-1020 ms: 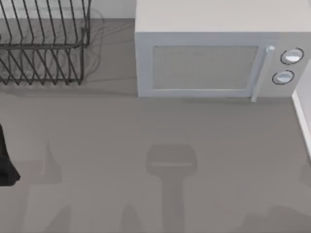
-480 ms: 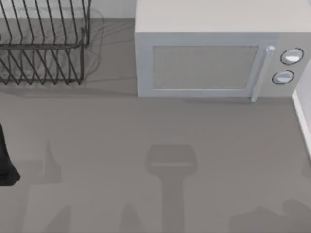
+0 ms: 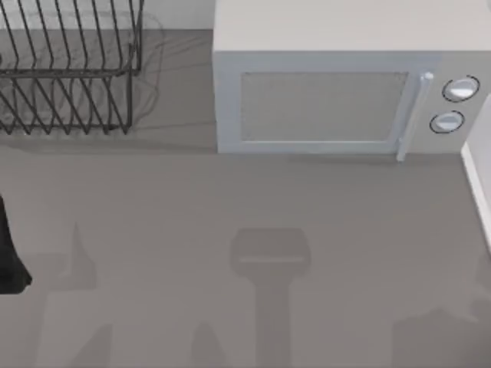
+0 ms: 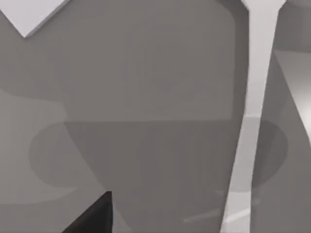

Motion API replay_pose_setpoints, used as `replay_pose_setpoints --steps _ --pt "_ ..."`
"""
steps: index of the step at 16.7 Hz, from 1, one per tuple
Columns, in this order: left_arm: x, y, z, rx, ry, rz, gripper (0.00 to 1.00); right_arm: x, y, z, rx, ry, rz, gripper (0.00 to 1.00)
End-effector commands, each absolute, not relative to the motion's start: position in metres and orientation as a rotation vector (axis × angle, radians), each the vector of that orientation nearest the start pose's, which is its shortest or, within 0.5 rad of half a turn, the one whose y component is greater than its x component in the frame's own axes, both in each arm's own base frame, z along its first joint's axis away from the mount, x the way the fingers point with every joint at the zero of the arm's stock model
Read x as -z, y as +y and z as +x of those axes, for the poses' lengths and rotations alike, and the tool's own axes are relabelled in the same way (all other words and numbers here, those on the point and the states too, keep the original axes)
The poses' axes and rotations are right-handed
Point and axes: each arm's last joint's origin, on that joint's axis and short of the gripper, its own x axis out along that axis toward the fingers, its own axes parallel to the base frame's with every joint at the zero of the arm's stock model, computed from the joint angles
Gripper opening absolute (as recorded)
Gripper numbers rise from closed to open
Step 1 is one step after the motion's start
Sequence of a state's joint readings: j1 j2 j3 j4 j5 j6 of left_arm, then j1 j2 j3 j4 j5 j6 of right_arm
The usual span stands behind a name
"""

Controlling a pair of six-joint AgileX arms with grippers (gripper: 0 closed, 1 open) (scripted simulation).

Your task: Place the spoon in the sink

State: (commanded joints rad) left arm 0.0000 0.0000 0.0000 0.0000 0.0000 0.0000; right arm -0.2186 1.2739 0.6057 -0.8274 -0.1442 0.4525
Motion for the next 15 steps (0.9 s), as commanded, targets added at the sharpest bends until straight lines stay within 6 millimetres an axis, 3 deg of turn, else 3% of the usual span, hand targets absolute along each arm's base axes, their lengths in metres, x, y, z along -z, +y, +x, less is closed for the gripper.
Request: replay_pose_setpoints --steps 5,11,15 --pt "-0.160 -0.001 0.106 0.000 0.000 0.000 1.00 -0.102 -0.029 0.183 0.397 1.442 0.639 1.00" --pt "-0.160 -0.001 0.106 0.000 0.000 0.000 1.00 -0.093 -0.027 0.182 0.398 1.446 0.639 1.00" --pt "-0.160 -0.001 0.106 0.000 0.000 0.000 1.00 -0.093 -0.027 0.182 0.398 1.446 0.639 0.70"
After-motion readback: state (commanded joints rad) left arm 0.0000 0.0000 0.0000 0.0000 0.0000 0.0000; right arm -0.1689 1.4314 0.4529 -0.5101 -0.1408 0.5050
